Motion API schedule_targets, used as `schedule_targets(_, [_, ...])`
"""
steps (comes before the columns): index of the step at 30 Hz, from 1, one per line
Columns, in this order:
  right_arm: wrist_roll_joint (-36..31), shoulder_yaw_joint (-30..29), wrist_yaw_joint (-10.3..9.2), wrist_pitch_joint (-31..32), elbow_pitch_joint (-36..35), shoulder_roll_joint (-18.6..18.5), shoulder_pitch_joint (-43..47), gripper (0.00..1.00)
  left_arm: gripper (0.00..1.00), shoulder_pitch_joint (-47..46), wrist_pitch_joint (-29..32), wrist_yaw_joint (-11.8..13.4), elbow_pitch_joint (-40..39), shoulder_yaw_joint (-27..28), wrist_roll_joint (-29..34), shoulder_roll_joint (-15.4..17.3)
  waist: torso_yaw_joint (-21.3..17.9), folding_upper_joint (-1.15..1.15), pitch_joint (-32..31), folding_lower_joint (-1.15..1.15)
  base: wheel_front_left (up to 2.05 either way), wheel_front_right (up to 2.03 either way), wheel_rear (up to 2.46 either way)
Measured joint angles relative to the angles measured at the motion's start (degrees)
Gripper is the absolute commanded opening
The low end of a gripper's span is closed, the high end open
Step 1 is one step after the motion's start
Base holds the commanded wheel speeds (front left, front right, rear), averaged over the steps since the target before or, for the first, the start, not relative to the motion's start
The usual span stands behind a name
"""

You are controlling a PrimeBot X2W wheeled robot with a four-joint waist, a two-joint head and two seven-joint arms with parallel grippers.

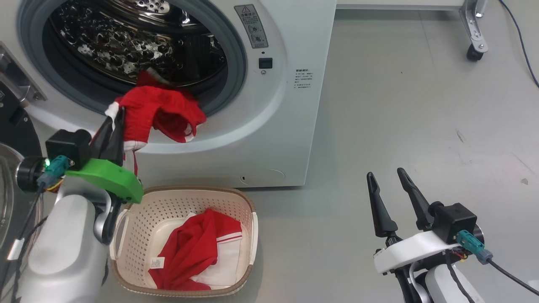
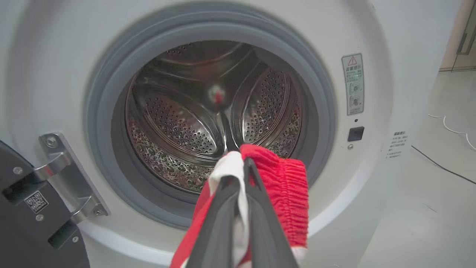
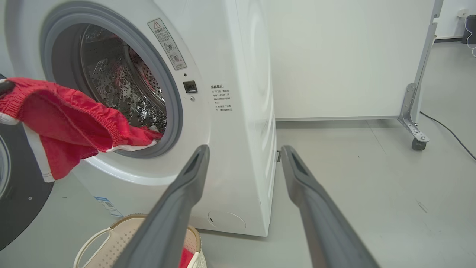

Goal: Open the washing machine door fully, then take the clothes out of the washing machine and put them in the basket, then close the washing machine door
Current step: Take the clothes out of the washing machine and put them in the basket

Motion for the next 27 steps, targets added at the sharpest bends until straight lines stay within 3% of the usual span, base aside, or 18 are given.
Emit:
schedule_targets(16, [-0.34, -0.01, 0.48, 0.00, -0.25, 0.04, 0.21, 1.00, 0.00, 3.80, -0.16, 0.86, -16.34, 4.49, 0.97, -0.36, 0.27, 0.00, -0.64, 0.00, 0.00, 0.00, 0.00])
schedule_targets(27, [-0.42, 0.01, 0.54, 0.00, -0.25, 0.10, 1.04, 1.00, 0.00, 6.79, -0.16, 0.86, -21.81, 4.95, 1.64, -0.46, 0.13, 0.00, -1.08, 0.00, 0.00, 0.00, 0.00])
